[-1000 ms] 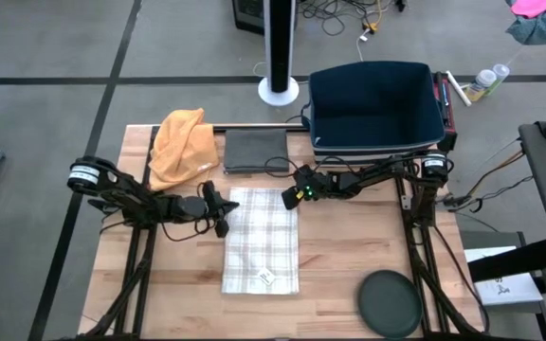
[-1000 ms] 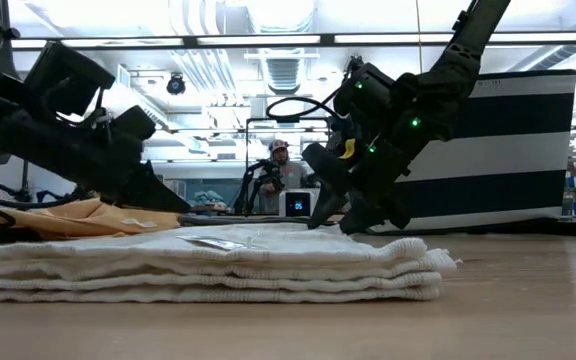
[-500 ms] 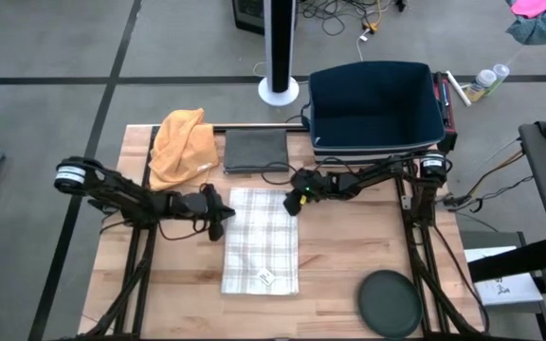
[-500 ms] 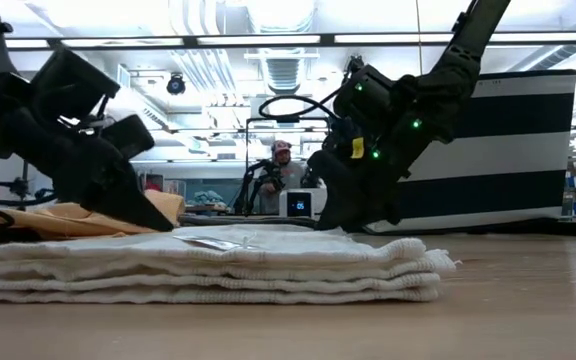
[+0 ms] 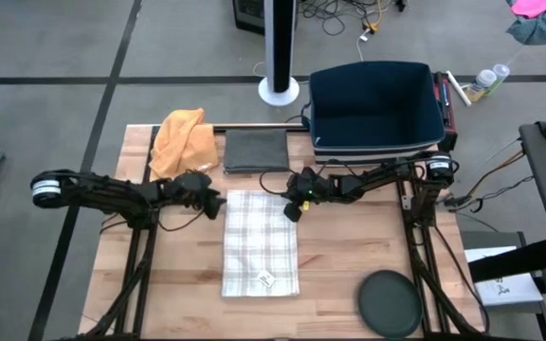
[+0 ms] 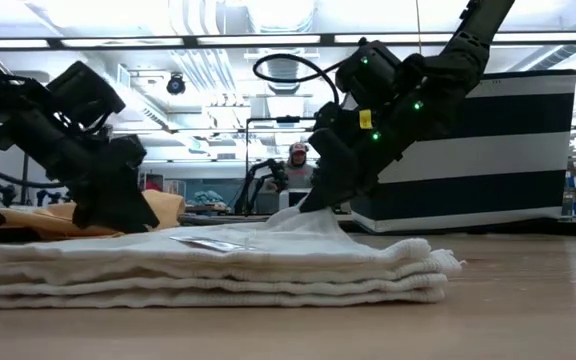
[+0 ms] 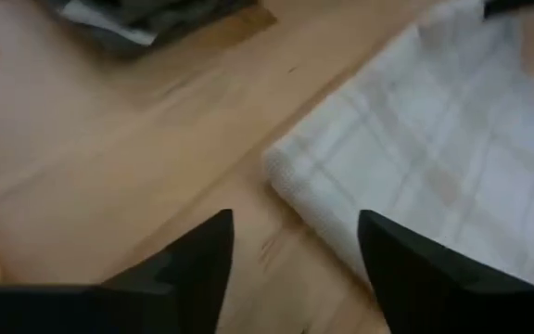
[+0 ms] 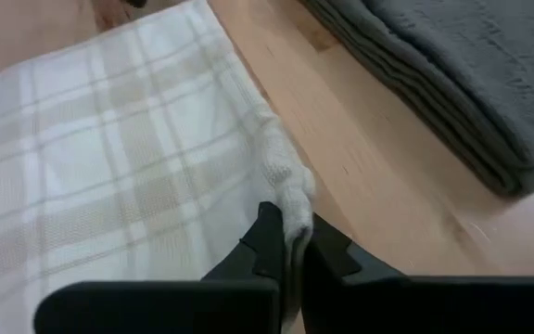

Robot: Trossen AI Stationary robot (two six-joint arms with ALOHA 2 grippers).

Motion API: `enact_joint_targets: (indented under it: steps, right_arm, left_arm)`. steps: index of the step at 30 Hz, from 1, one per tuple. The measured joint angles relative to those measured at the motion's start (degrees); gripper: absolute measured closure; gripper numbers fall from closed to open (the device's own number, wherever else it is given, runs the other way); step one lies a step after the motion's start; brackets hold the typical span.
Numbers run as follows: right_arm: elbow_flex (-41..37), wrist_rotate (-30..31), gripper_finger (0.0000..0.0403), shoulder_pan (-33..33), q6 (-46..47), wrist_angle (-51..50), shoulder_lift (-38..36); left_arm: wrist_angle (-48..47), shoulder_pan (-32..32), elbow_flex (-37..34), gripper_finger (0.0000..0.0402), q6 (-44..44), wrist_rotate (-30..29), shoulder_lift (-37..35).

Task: Fold kitchen towel into neat rectangle
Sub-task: Fold the white patterned towel

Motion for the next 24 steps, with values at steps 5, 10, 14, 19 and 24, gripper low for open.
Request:
enact_joint_targets:
  steps: [5,10,14,19,24]
  right_arm:
    - [0.0,0.1,0.0396,0.0,0.8,0.0,0.0]
    - [0.1,0.2,0.0395,0.0,0.9,0.1,0.0]
    - [0.1,0.2,0.0395,-0.1,1.2,0.1,-0.1]
    - [0.1,0.2,0.0395,-0.1,1.2,0.1,-0.1]
    - [0.1,0.2,0.0395,-0.1,1.2,0.1,-0.1]
  left_arm:
    - [0.8,0.3,0.7,0.0141,-13.8,0.2,2.2]
    - [3.4,0.5,2.1,0.013,-14.8,0.1,5.4]
    - [3.9,1.5,3.9,0.0138,-15.7,2.8,8.2]
    - [5.2,1.7,5.6,0.0164,-16.1,4.2,13.4]
    - [6.3,1.8,7.5,0.019,-14.8,5.1,17.1]
